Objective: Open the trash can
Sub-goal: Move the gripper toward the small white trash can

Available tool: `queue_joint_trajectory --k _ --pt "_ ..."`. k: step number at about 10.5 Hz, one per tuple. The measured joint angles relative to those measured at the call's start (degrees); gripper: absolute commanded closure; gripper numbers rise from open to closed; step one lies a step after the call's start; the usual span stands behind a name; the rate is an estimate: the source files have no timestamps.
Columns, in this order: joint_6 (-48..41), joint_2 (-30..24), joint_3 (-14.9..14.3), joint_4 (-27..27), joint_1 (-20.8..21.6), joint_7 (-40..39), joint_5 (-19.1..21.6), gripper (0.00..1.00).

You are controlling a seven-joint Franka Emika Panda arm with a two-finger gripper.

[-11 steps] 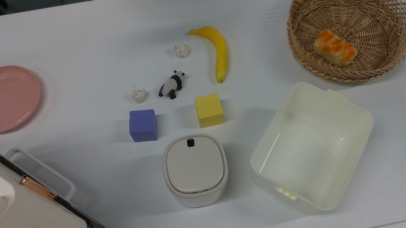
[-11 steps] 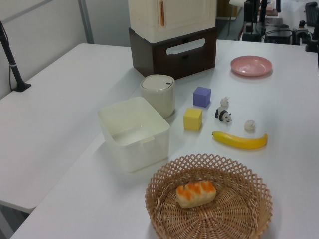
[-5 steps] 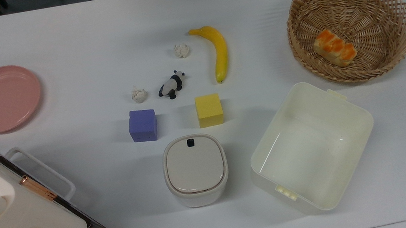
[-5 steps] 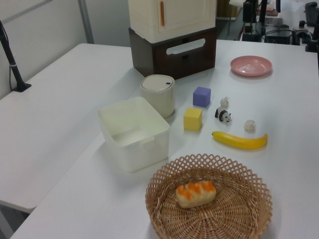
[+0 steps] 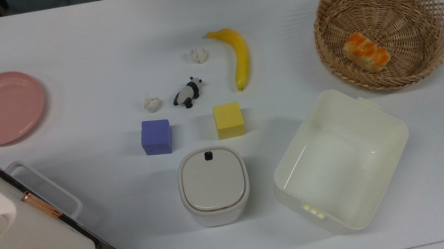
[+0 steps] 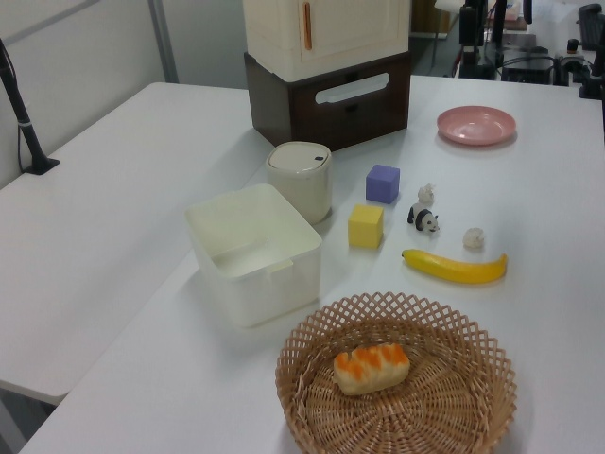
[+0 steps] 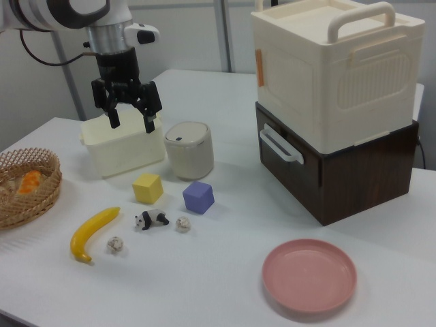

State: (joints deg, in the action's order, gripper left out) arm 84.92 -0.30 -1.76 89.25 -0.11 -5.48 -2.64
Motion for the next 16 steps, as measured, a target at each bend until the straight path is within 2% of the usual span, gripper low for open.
queue_joint_trajectory --k 6,11,12,14,15,16 --pt "4.02 3.05 0.14 0.05 0.46 -0.04 0.0 0.0" --pt "5.67 4.08 0.42 0.05 4.59 -0.07 0.01 0.01" --pt "5.69 4.08 0.43 0.04 5.87 -0.07 0.01 0.35" --pt "6.72 4.08 0.45 0.03 7.38 -0.07 0.01 0.83" --pt "6.91 4.08 0.45 0.03 7.86 -0.07 0.01 0.97" --pt "6.92 4.09 0.46 0.03 8.16 -0.15 0.01 1.0"
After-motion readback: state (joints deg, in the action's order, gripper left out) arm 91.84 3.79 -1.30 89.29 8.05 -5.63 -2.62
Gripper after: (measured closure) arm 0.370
